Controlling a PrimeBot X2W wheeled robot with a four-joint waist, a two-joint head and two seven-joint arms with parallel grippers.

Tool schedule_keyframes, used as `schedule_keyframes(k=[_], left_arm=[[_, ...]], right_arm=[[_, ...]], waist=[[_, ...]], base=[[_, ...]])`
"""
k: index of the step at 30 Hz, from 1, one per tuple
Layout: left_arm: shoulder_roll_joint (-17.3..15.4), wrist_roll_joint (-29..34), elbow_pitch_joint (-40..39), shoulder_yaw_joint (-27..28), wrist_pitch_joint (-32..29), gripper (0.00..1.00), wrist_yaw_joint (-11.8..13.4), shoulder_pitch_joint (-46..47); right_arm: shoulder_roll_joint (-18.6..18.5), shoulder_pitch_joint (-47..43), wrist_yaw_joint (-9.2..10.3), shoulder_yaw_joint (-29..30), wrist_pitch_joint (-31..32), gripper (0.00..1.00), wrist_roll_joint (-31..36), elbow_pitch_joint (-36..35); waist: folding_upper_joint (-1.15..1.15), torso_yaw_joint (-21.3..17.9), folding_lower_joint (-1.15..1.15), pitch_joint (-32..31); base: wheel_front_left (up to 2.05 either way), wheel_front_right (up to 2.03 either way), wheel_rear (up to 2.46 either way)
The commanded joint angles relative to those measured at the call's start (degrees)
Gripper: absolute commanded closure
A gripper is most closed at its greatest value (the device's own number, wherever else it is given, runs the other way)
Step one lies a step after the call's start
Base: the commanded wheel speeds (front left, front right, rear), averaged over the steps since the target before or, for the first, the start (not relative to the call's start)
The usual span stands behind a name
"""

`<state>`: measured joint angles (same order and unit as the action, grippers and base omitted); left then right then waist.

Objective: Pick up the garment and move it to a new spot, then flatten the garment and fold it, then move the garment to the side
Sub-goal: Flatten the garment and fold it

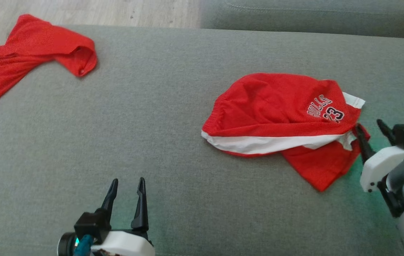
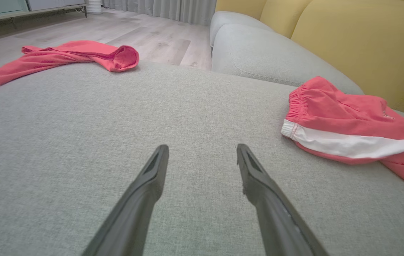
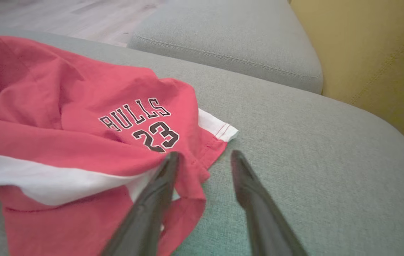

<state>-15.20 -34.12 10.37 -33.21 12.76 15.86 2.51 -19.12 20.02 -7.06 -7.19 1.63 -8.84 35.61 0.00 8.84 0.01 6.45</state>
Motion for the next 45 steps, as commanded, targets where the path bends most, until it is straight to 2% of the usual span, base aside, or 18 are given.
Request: schedule_keyframes(k=[1, 9, 17, 20, 30, 45], left_arm=[[-0.1, 0.8, -1.1, 1.6, 0.8, 0.0, -0.2, 2.5], [0.1, 0.6, -0.5, 1.5, 0.9, 0.0, -0.3, 2.3], [0.0, -0.2, -0.4, 1.9, 1.3, 0.0, -0.6, 0.8], [-0.1, -0.4, -0.4, 2.4, 1.5, 0.0, -0.5, 0.1], [-0.7, -1.2, 0.0, 3.6, 1.9, 0.0, -1.0, -2.5], [-1.0, -0.9, -0.2, 4.1, 2.1, 0.0, -1.1, -3.2]], right_arm=[[0.0, 1.1, -0.43, -0.3, -2.2, 0.0, 0.5, -1.1], [4.9, -2.7, -0.43, 2.1, -7.5, 0.0, 2.6, -4.3], [14.0, -13.2, -0.43, 7.8, -10.8, 0.0, 7.4, -14.5], [15.6, -17.0, -0.43, 7.8, -11.0, 0.0, 8.3, -18.1], [16.2, -24.0, -0.43, 4.6, -10.8, 0.0, 4.6, -24.0], [16.2, -25.0, -0.43, 3.1, -10.7, 0.0, 3.6, -24.4]], waist=[[0.0, -0.8, -0.01, -0.5], [0.0, -2.7, -0.01, -2.9], [0.0, -4.1, -0.01, -7.4], [0.0, -4.1, -0.01, -8.7], [0.0, -3.8, -0.01, -10.9], [0.0, -2.8, -0.01, -11.4]], base=[[0.0, 0.0, 0.0], [0.0, 0.0, 0.0], [0.0, 0.0, 0.0], [0.0, 0.0, 0.0], [0.0, 0.0, 0.0], [0.0, 0.0, 0.0]])
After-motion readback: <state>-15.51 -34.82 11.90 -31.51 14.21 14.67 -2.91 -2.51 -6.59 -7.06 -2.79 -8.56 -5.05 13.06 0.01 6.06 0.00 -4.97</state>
